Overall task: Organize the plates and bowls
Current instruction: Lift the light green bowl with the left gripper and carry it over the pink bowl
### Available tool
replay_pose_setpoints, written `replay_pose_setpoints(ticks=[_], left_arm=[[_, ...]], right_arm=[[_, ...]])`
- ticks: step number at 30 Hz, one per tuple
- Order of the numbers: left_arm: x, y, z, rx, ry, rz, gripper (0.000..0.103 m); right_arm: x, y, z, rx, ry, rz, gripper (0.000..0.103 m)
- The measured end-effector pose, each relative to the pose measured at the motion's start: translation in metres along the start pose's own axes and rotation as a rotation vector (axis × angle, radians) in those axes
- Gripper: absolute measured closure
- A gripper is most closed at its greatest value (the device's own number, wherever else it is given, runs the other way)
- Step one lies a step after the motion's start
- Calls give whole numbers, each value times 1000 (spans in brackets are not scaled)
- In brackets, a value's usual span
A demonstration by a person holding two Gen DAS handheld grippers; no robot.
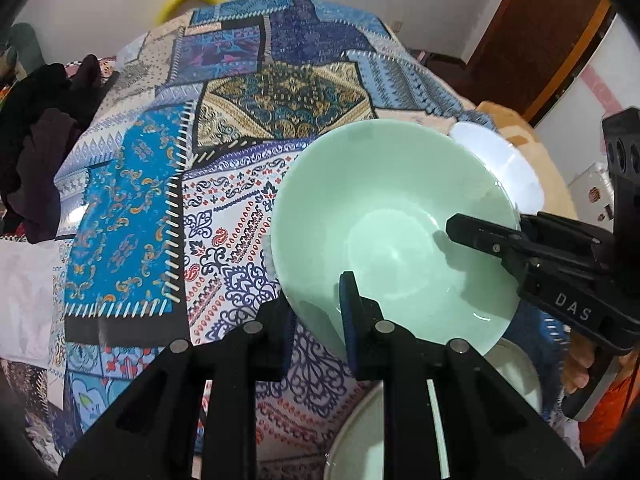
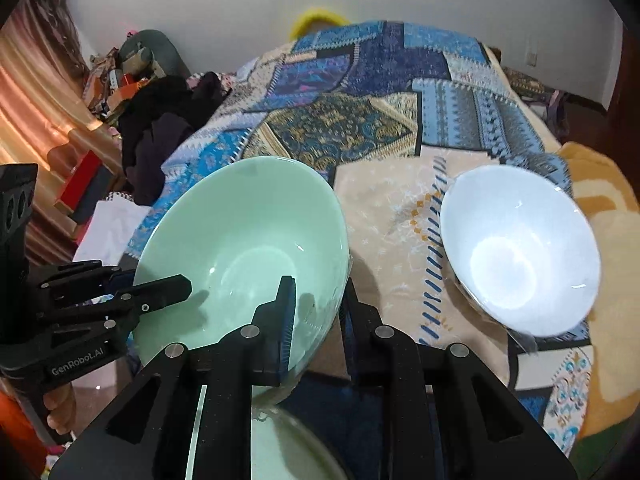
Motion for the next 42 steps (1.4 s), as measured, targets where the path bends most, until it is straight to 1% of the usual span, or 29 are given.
replay_pose_setpoints(ticks=[6,12,22,28,33,37,42], left_arm=[[-43,6,1,-16,0,-71,83],[-87,20,7,-32,1,-130,83],[-147,57,23,-74,-14,-198,83],[-169,81,40,-112,-39,-222,83],[-179,102,59,-151,-61,-225,83],[-181,121,76,-172,-83,-213,83],[-178,138,92,-202,-92,-199,83]], right_arm=[[-28,0,25,-34,1,-51,84],[-50,6,56,-66,-15,-85,83],[-70,21,101,-120,-49,-120,83],[-66,34,128,-154,-88,-107,83],[-56,45,148,-173,-121,-88,83],[-44,54,162,-176,-149,-62,83],[-28,66,175,-180,-167,-19,82]])
Point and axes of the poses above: each gripper's, at about its wrist camera, not at the fingertips, and x roughly the way its jaws point, z to its left, y to its underside, the point moved 9 cm from there along x, roughly the way its jaws point, and after that the axes turned 8 degrees about -y, right-handed, at the moved point
